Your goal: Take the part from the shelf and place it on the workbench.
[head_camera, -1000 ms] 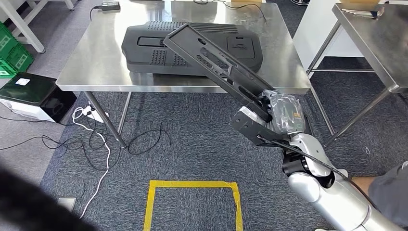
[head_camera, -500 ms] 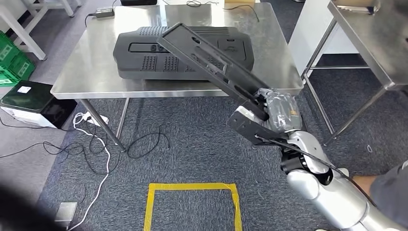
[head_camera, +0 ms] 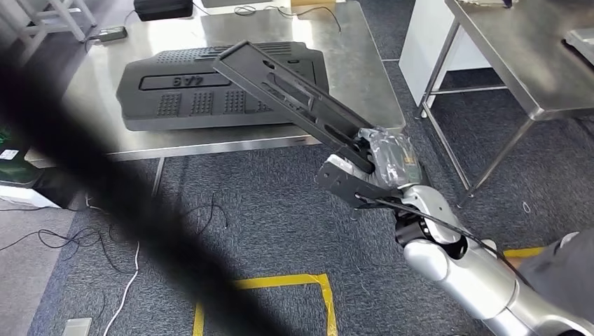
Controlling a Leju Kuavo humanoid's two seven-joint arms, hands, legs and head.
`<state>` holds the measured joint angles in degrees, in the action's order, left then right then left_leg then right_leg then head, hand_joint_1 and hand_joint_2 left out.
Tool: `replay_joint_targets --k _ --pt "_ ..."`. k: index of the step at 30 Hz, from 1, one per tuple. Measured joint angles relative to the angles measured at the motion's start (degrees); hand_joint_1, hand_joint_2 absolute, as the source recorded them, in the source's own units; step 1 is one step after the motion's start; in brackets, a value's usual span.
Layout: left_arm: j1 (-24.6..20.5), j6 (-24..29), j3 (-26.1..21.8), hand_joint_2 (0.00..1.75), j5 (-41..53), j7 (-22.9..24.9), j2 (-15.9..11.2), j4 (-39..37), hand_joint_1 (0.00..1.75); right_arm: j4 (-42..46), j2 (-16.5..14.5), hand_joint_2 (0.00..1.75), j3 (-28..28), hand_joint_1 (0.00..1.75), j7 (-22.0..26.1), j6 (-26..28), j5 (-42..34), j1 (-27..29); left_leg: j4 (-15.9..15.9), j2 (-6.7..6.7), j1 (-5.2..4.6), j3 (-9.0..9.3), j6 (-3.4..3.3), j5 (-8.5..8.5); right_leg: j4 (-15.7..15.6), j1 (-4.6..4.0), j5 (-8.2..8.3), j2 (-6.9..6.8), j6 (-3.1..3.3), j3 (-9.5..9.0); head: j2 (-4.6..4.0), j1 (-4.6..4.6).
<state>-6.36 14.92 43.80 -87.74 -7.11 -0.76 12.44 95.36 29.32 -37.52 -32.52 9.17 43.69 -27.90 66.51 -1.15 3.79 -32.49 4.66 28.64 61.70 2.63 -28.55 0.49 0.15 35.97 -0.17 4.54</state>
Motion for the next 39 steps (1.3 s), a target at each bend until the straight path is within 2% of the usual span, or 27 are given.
replay_joint_targets --k 1,2,3,4,6,7,8,9,11,13,18,25,31,39 --pt "0.02 0.01 0.00 0.00 0.00 -0.02 0.00 0.00 0.00 -0.01 -0.01 1.75 -0.02 1.75 0.02 0.02 0.03 0.00 4.42 0.11 -0.50 -2.59 -0.46 1.56 -0.02 -0.30 -0.04 0.06 0.17 -0.03 0.03 0.39" --pt "0.06 0.01 0.00 0.00 0.00 -0.02 0.00 0.00 0.00 -0.01 -0.01 1.75 -0.05 1.75 0.02 0.04 0.05 0.02 7.95 0.23 -1.04 -4.91 -0.98 2.38 -0.03 -0.64 -0.09 0.14 0.35 -0.06 0.03 0.71" --pt "0.11 0.02 0.00 0.00 -0.01 -0.02 0.00 0.00 0.00 -0.02 -0.01 1.75 -0.07 1.75 0.02 0.04 0.05 0.03 9.63 0.35 -1.65 -6.43 -1.67 2.07 -0.04 -1.04 -0.16 0.26 0.51 -0.15 0.04 0.94" --pt "0.14 0.02 0.00 0.00 -0.01 -0.03 0.00 0.00 0.00 -0.01 -0.03 1.75 -0.09 1.75 0.02 0.04 0.05 0.04 9.06 0.51 -2.31 -6.93 -2.59 0.62 -0.06 -1.44 -0.24 0.42 0.68 -0.29 0.04 1.11" --pt "0.17 0.04 0.00 0.00 -0.01 -0.04 -0.04 -0.01 0.00 -0.01 -0.07 1.75 -0.09 1.75 0.03 0.03 0.07 0.05 2.43 1.05 -3.93 -5.38 -5.03 -4.31 -0.26 -2.04 -0.40 0.68 0.94 -0.71 0.03 1.20" --pt "0.21 0.05 0.00 0.00 -0.02 -0.04 -0.10 -0.02 0.00 -0.01 -0.10 1.75 -0.10 1.75 0.03 0.03 0.08 0.06 -1.02 1.31 -4.57 -4.28 -6.13 -6.21 -0.43 -2.25 -0.45 0.76 1.00 -0.91 0.03 1.20" --pt "0.24 0.04 0.00 0.00 -0.02 -0.04 -0.15 -0.04 0.00 -0.03 -0.12 1.75 -0.12 1.75 0.02 0.03 0.09 0.08 -3.73 1.39 -5.09 -3.41 -6.80 -7.44 -0.62 -2.33 -0.47 0.81 1.01 -1.07 0.02 1.20" --pt "0.27 0.03 0.00 0.00 -0.03 -0.04 -0.20 -0.05 0.00 -0.04 -0.14 1.75 -0.14 1.75 0.02 0.03 0.10 0.09 -5.20 1.39 -5.36 -2.96 -7.04 -7.93 -0.75 -2.35 -0.53 0.82 1.01 -1.16 0.03 1.15" --pt "0.28 0.02 0.00 0.00 -0.10 -0.04 -0.16 -0.07 0.00 -0.08 -0.21 1.75 -0.16 1.75 0.06 0.03 0.16 0.06 -6.22 1.17 -5.39 -2.67 -5.52 -8.11 -0.85 -2.51 -0.76 0.84 1.66 -1.26 0.07 1.00" --pt "0.29 0.04 -0.01 0.00 -0.22 -0.04 -0.14 -0.07 0.00 -0.09 -0.33 1.75 -0.18 1.75 0.12 0.03 0.20 -0.03 -6.46 1.32 -5.28 -2.62 -4.45 -8.14 -0.99 -2.68 -0.86 0.79 2.25 -1.38 0.09 0.82" --pt "0.33 -0.12 -0.01 0.00 -0.34 -0.06 -0.13 -0.07 0.00 -0.09 -0.45 1.75 -0.18 1.75 0.15 -0.01 0.22 -0.17 -6.47 1.51 -5.13 -2.63 -4.95 -8.17 -1.76 -2.84 -0.61 0.71 1.90 -1.86 0.10 0.32" --pt "0.32 -0.03 -0.02 0.00 -0.26 -0.18 -0.13 -0.07 0.00 -0.08 -0.46 1.75 -0.18 1.75 0.17 0.01 0.25 -0.23 -6.44 1.51 -5.13 -2.63 -5.27 -8.06 -2.15 -2.85 -0.48 0.70 1.68 -2.06 0.10 -1.08" --pt "0.24 0.33 0.00 0.00 -0.10 -0.17 -0.13 -0.07 0.00 -0.10 -0.46 1.75 -0.18 1.75 0.26 0.14 0.24 -0.23 -6.41 1.49 -5.11 -2.62 -5.35 -8.01 -2.21 -2.86 -0.47 0.69 1.63 -2.06 0.10 -2.02" --pt "0.02 0.65 0.00 0.00 0.02 -0.17 -0.13 -0.07 0.00 -0.10 -0.46 1.75 -0.18 1.75 0.34 0.14 0.22 -0.23 -6.41 1.48 -4.87 -2.62 -5.34 -8.01 -2.21 -2.87 -0.48 0.68 1.63 -2.06 0.10 -2.55"
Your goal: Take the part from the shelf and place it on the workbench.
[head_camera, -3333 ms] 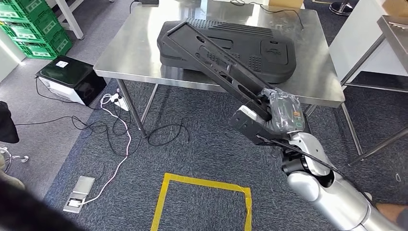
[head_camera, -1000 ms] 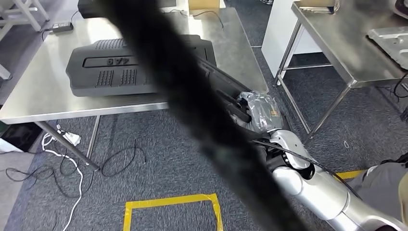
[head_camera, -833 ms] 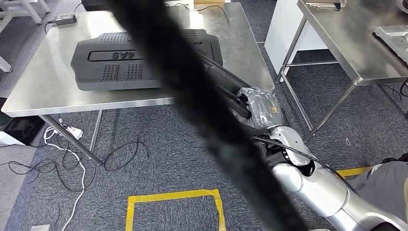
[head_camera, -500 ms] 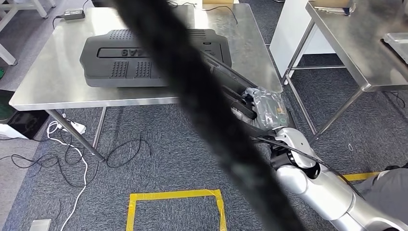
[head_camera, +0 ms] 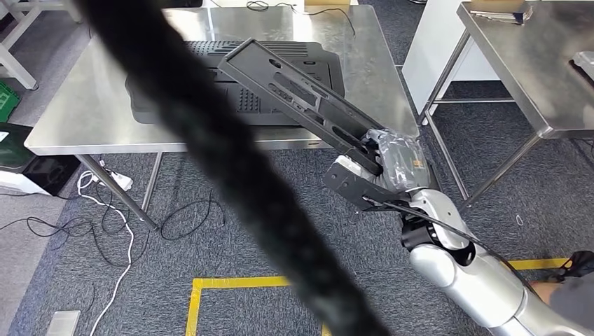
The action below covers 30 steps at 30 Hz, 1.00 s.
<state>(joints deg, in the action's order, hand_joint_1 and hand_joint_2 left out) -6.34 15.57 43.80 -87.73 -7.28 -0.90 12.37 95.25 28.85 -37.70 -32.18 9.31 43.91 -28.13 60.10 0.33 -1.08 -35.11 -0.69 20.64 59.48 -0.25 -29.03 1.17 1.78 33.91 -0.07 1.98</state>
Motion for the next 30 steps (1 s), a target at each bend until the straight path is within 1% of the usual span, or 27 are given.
replay_joint_targets --k 12,16,18,19,20,21,22,23,24,25,26,27,28,29,30 --pt "-0.42 0.42 0.00 0.00 0.08 0.04 0.01 0.00 0.00 0.00 0.00 1.75 0.00 1.75 0.04 0.00 -0.02 -0.01 0.04 -0.01 0.11 0.00 -0.01 0.02 -0.04 -0.09 0.01 -0.02 -0.01 -0.01 0.00 -0.13" --pt "-0.50 0.45 0.00 0.00 0.08 0.07 0.02 0.00 0.00 0.00 -0.02 1.75 0.00 1.75 0.10 0.00 -0.02 -0.04 0.13 -0.06 -0.02 -0.03 -0.34 0.13 -0.29 0.06 0.17 -0.07 -0.45 -0.10 0.00 -0.20" --pt "-0.59 0.45 0.00 0.00 0.09 0.08 0.11 0.02 0.00 -0.02 -0.01 1.75 0.01 1.75 0.11 0.02 -0.02 -0.12 -0.94 -0.22 0.35 0.72 -0.71 -0.24 -0.07 -0.09 -0.12 -0.17 -0.79 -0.17 0.03 -0.21" --pt "-0.64 0.45 0.00 0.00 0.10 0.10 0.15 0.03 0.00 -0.03 -0.01 1.75 0.02 1.75 0.14 0.04 -0.02 -0.22 -1.64 -0.36 0.54 1.22 -0.94 -0.48 0.97 -0.10 -0.76 -0.27 -1.02 0.21 0.04 -0.40" --pt "-0.67 0.45 0.00 0.00 0.11 0.11 0.20 0.04 0.00 -0.05 -0.01 1.75 0.02 1.75 0.16 0.08 -0.03 -0.33 -2.23 -0.49 0.73 1.70 -1.11 -0.70 3.12 -0.05 -1.88 -0.38 -1.26 1.16 0.06 -0.66" --pt "-0.68 0.45 0.00 0.00 0.12 0.13 0.20 0.04 0.00 -0.07 -0.01 1.75 0.02 1.75 0.19 0.11 -0.06 -0.38 -2.51 -0.58 0.77 1.90 -1.18 -0.77 6.42 0.17 -3.29 -0.48 -1.52 2.81 0.07 -1.01" --pt "-0.67 0.45 0.00 0.00 0.13 0.13 0.20 0.04 0.00 -0.11 -0.02 1.75 0.01 1.75 0.21 0.14 -0.09 -0.39 -2.57 -0.66 0.82 2.00 -1.19 -0.77 10.13 0.43 -4.65 -0.52 -1.76 4.87 0.07 -1.35" --pt "-0.66 0.45 0.00 0.00 0.13 0.13 0.20 0.04 0.00 -0.18 -0.02 1.75 0.01 1.75 0.20 0.15 -0.11 -0.32 -2.54 -0.69 0.90 2.03 -1.11 -0.70 13.11 0.72 -5.33 -0.56 -2.02 6.73 0.07 -1.57" --pt "-0.65 0.45 0.00 0.00 0.13 0.13 0.21 0.04 0.00 -0.25 -0.02 1.75 0.00 1.75 0.20 0.15 -0.13 -0.23 -2.46 -0.72 1.01 2.09 -0.97 -0.55 14.44 1.01 -5.01 -0.63 -2.29 7.87 0.07 -1.75" --pt "-0.65 0.45 0.00 0.00 0.13 0.13 0.21 0.04 0.00 -0.32 -0.02 1.75 0.00 1.75 0.20 0.15 -0.13 -0.19 -2.32 -0.72 1.18 2.19 -0.74 -0.32 13.54 1.30 -3.59 -0.72 -2.59 7.92 0.07 -1.91" --pt "-0.65 0.45 0.00 0.00 0.13 0.13 0.22 0.04 0.00 -0.36 -0.01 1.75 0.00 1.75 0.20 0.16 -0.13 -0.18 -2.06 -0.73 1.41 2.33 -0.41 0.02 10.56 1.57 -1.30 -0.90 -2.89 6.90 0.07 -2.02" --pt "-0.66 0.45 0.00 0.00 0.13 0.13 0.21 0.04 0.00 -0.38 -0.01 1.75 0.00 1.75 0.21 0.16 -0.13 -0.17 -1.72 -0.72 1.60 2.44 0.00 0.46 6.89 1.76 0.71 -1.18 -3.25 5.39 0.07 -2.15" --pt "-0.69 0.46 0.00 0.00 0.13 0.14 0.20 0.03 0.00 -0.42 -0.02 1.75 -0.02 1.75 0.21 0.16 -0.13 -0.21 -1.23 -0.73 1.67 2.42 0.46 0.91 3.61 1.78 2.07 -1.39 -3.42 4.03 0.07 -2.41" --pt "-0.70 0.48 0.00 0.00 0.13 0.14 0.19 0.03 0.00 -0.48 -0.04 1.75 -0.03 1.75 0.20 0.16 -0.14 -0.26 -0.87 -0.73 1.68 2.34 0.89 1.26 1.52 1.74 2.66 -1.53 -3.27 3.16 0.07 -2.59" --pt "-0.71 0.49 0.00 0.00 0.13 0.16 0.19 0.02 0.00 -0.56 -0.05 1.75 -0.05 1.75 0.19 0.16 -0.14 -0.29 -0.64 -0.75 1.62 2.25 1.27 1.48 0.77 1.64 2.42 -1.55 -2.95 2.88 0.07 -2.63"
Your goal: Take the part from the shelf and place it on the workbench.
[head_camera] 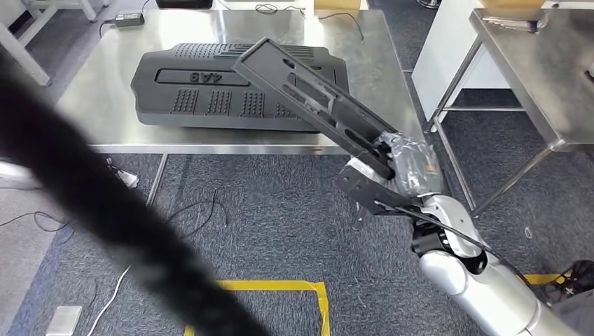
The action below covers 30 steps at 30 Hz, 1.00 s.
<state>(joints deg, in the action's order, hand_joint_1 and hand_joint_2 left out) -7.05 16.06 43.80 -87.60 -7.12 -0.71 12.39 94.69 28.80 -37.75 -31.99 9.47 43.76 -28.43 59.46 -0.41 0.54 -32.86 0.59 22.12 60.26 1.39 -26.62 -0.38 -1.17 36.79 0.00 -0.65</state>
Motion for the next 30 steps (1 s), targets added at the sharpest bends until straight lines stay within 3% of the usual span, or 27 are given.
replay_joint_targets --k 4,6,8,9,10,11,13,14,15,19,21,23,24,25,26,28,30 --pt "-0.03 0.10 0.00 0.00 0.01 0.06 0.01 0.00 0.00 -0.14 -0.01 1.75 -0.02 1.75 -0.01 0.03 0.00 -0.04 1.40 -0.09 0.09 0.01 1.22 1.26 -0.21 -0.13 -0.68 0.38 1.97 -0.43 0.00 0.65" --pt "-0.04 0.11 0.00 0.00 0.05 0.06 0.02 0.00 0.00 -0.14 -0.02 1.75 -0.02 1.75 0.01 0.04 0.01 -0.11 6.88 -0.02 0.20 -2.46 1.62 3.85 -0.35 -0.17 -0.98 0.39 2.64 -0.98 0.00 1.19" --pt "0.03 0.11 0.00 0.00 0.08 0.06 0.04 0.00 0.00 -0.15 -0.05 1.75 -0.02 1.75 0.01 0.04 -0.01 -0.10 14.20 -0.01 0.19 -6.71 1.70 6.26 -0.34 -0.39 -1.28 0.49 3.06 -1.27 0.00 1.71" --pt "0.07 0.11 0.00 0.00 0.09 0.06 0.05 0.00 0.00 -0.16 -0.07 1.75 -0.02 1.75 0.01 0.04 -0.02 -0.07 16.22 -0.01 0.17 -8.21 1.62 6.30 -0.34 -0.51 -1.42 0.60 3.18 -1.41 0.00 1.87" --pt "0.11 0.10 0.00 0.00 0.09 0.06 0.05 0.00 0.00 -0.16 -0.08 1.75 -0.02 1.75 0.00 0.04 -0.02 -0.04 16.23 -0.01 0.13 -8.78 1.43 5.22 -0.34 -0.63 -1.58 0.75 3.25 -1.60 0.00 2.01" --pt "0.12 0.09 0.00 0.00 0.09 0.06 0.05 0.00 0.00 -0.16 -0.08 1.75 -0.02 1.75 -0.01 0.04 -0.01 -0.04 14.08 0.00 0.04 -8.29 1.11 3.17 -0.34 -0.72 -1.76 0.90 3.27 -1.87 0.00 2.15" --pt "0.13 0.03 0.00 0.00 0.09 0.06 0.05 0.00 0.00 -0.16 -0.09 1.75 -0.02 1.75 -0.01 0.05 -0.01 -0.04 6.78 0.17 -0.33 -5.59 0.22 -1.27 -0.34 -0.89 -2.19 1.13 3.16 -2.47 0.00 2.36" --pt "0.12 -0.01 0.00 0.00 0.09 0.06 0.04 0.00 0.00 -0.16 -0.10 1.75 -0.02 1.75 -0.01 0.05 -0.01 -0.03 3.71 0.25 -0.53 -4.38 -0.12 -2.42 -0.33 -0.93 -2.39 1.21 3.01 -2.65 0.00 2.41" --pt "0.12 -0.04 0.00 0.00 0.09 0.06 0.04 0.00 0.00 -0.16 -0.12 1.75 -0.02 1.75 -0.01 0.05 -0.01 -0.01 1.90 0.33 -0.72 -3.70 -0.35 -2.79 -0.38 -0.93 -2.51 1.25 2.80 -2.75 0.00 2.38" --pt "0.11 -0.15 0.00 0.00 0.05 0.05 0.05 0.01 0.00 -0.18 -0.15 1.75 -0.02 1.75 -0.01 0.06 -0.02 -0.03 0.04 0.29 -0.57 -2.83 -1.09 -2.70 -0.01 -0.81 -3.22 1.10 1.57 -2.81 0.00 2.06" --pt "0.10 -0.17 0.00 0.00 0.04 0.01 0.06 0.02 0.00 -0.18 -0.14 1.75 -0.02 1.75 -0.01 0.07 -0.01 -0.08 -0.62 0.22 -0.30 -2.25 -1.54 -2.84 4.19 -0.79 -5.46 0.93 1.19 -0.90 0.00 1.37" --pt "0.09 -0.20 0.00 0.00 0.04 -0.03 0.07 0.02 0.00 -0.22 -0.14 1.75 -0.02 1.75 -0.01 0.07 -0.02 0.10 -0.67 0.22 -0.34 -2.01 -1.82 -2.66 11.31 -0.72 -8.08 0.89 0.90 3.02 0.00 0.67" --pt "0.11 -0.22 0.00 0.00 0.04 -0.03 0.08 0.02 0.00 -0.27 -0.14 1.75 -0.02 1.75 -0.01 0.07 -0.03 0.22 -0.64 0.22 -0.35 -1.88 -1.88 -2.50 13.61 -0.67 -8.33 0.88 0.78 4.55 0.00 0.42" --pt "0.13 -0.23 0.00 0.00 0.03 -0.03 0.10 0.02 0.00 -0.32 -0.14 1.75 -0.02 1.75 -0.01 0.06 -0.03 0.32 -0.60 0.22 -0.36 -1.69 -1.88 -2.30 14.17 -0.62 -7.56 0.85 0.68 5.30 0.00 0.19" --pt "0.14 -0.23 0.00 0.00 0.03 -0.03 0.13 0.02 0.00 -0.36 -0.14 1.75 -0.02 1.75 -0.01 0.06 -0.03 0.34 -0.53 0.23 -0.34 -1.44 -1.82 -2.06 12.38 -0.58 -5.71 0.78 0.63 4.88 0.00 -0.01" --pt "0.12 -0.19 0.00 0.00 0.01 -0.03 0.19 0.02 0.00 -0.39 -0.15 1.75 -0.02 1.75 -0.01 0.06 -0.03 0.28 -0.30 0.25 -0.37 -0.85 -1.49 -1.40 5.31 -0.60 -1.48 0.47 0.75 2.00 0.00 -0.36" --pt "0.05 -0.10 0.00 0.00 0.00 -0.03 0.22 0.02 0.00 -0.40 -0.17 1.75 -0.02 1.75 -0.03 0.05 -0.04 0.16 0.05 0.28 -0.49 -0.66 -0.96 -0.87 0.32 -0.83 0.03 0.30 1.24 -0.19 0.00 -0.54"
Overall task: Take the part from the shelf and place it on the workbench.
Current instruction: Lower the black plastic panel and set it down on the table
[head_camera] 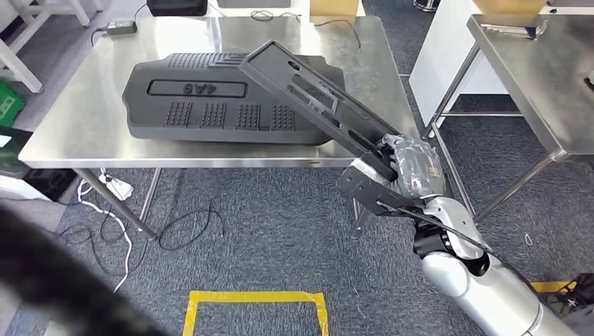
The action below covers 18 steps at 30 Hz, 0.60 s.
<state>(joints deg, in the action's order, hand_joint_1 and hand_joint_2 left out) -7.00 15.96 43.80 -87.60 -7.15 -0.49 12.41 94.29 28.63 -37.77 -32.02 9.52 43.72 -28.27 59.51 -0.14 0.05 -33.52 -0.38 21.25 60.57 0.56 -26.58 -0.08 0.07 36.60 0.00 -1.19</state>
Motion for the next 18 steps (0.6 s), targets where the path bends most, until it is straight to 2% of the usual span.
replay_joint_targets --k 3,5,6,8,9,10,11,13,14,15,16,18 --pt "-0.06 0.07 0.00 0.00 0.00 -0.02 0.09 0.00 0.00 -0.01 -0.01 1.75 0.00 1.75 -0.06 -0.01 -0.01 -0.05 -0.02 -0.06 -0.02 0.17 0.87 0.33 -0.99 -0.17 -0.45 0.25 0.96 -0.47 0.00 0.04" --pt "-0.11 0.11 0.00 0.00 0.01 -0.10 0.13 0.00 0.00 0.00 -0.01 1.75 0.00 1.75 -0.06 -0.01 0.01 -0.12 1.70 -0.03 0.01 -0.18 1.51 1.63 -1.48 0.05 -0.53 0.27 1.55 -1.09 0.00 0.29" --pt "-0.13 0.13 0.00 0.00 0.01 -0.15 0.13 0.00 0.00 0.01 -0.02 1.75 0.00 1.75 -0.05 -0.01 0.01 -0.17 4.32 0.01 0.09 -1.25 1.82 3.02 -1.68 0.17 -0.60 0.24 1.81 -1.41 0.00 0.62" --pt "-0.09 0.16 0.00 0.00 0.01 -0.20 0.14 0.00 0.00 0.01 -0.03 1.75 -0.01 1.75 -0.05 -0.01 0.00 -0.20 12.07 0.04 0.42 -5.18 2.27 6.16 -1.75 0.18 -0.85 0.22 2.17 -1.71 0.00 1.33" --pt "-0.04 0.20 0.00 0.00 0.00 -0.20 0.14 0.00 0.00 0.01 -0.05 1.75 -0.02 1.75 -0.04 -0.01 -0.01 -0.18 15.19 0.03 0.56 -7.05 2.43 6.90 -1.74 0.16 -0.96 0.26 2.24 -1.80 0.00 1.54" --pt "-0.01 0.23 0.00 0.00 0.00 -0.22 0.14 0.00 0.00 0.01 -0.07 1.75 -0.02 1.75 -0.04 -0.01 -0.01 -0.16 16.38 0.03 0.66 -8.07 2.52 6.50 -1.73 0.16 -1.09 0.32 2.24 -1.93 0.00 1.68" --pt "0.02 0.28 0.00 0.00 0.00 -0.23 0.14 0.00 0.00 0.01 -0.09 1.75 -0.02 1.75 -0.04 -0.01 -0.01 -0.16 15.25 0.03 0.74 -7.98 2.53 4.97 -1.72 0.18 -1.25 0.41 2.16 -2.14 0.00 1.85" --pt "0.02 0.32 0.00 0.00 0.00 -0.30 0.14 0.00 0.00 0.01 -0.14 1.75 -0.02 1.75 -0.04 -0.01 -0.01 -0.16 8.19 0.07 0.86 -5.34 2.33 0.48 -1.72 0.22 -1.70 0.58 1.84 -2.77 0.00 2.21" --pt "0.01 0.32 0.00 0.00 0.00 -0.32 0.14 0.00 0.00 0.01 -0.15 1.75 -0.02 1.75 -0.04 -0.02 -0.01 -0.19 4.49 0.12 0.81 -3.83 2.13 -0.98 -1.64 0.16 -1.96 0.67 1.57 -2.98 0.00 2.38" --pt "0.00 0.31 0.00 0.00 0.00 -0.36 0.14 0.00 0.00 0.01 -0.17 1.75 -0.02 1.75 -0.05 -0.02 0.00 -0.22 2.06 0.15 0.74 -2.84 1.88 -1.63 -1.60 0.10 -2.14 0.73 1.29 -3.08 0.00 2.48" --pt "-0.02 0.30 0.00 0.00 0.00 -0.39 0.15 0.00 0.00 0.01 -0.18 1.75 -0.02 1.75 -0.05 -0.02 0.00 -0.23 0.87 0.18 0.64 -2.40 1.61 -1.56 -1.60 0.03 -2.27 0.77 0.97 -3.07 0.00 2.45" --pt "-0.05 0.28 0.00 0.00 -0.01 -0.45 0.19 0.00 0.00 0.01 -0.19 1.75 -0.02 1.75 -0.06 -0.02 0.01 -0.25 0.44 0.19 0.47 -2.13 0.92 -1.27 -1.77 0.08 -2.38 0.76 0.28 -3.13 0.00 2.21"
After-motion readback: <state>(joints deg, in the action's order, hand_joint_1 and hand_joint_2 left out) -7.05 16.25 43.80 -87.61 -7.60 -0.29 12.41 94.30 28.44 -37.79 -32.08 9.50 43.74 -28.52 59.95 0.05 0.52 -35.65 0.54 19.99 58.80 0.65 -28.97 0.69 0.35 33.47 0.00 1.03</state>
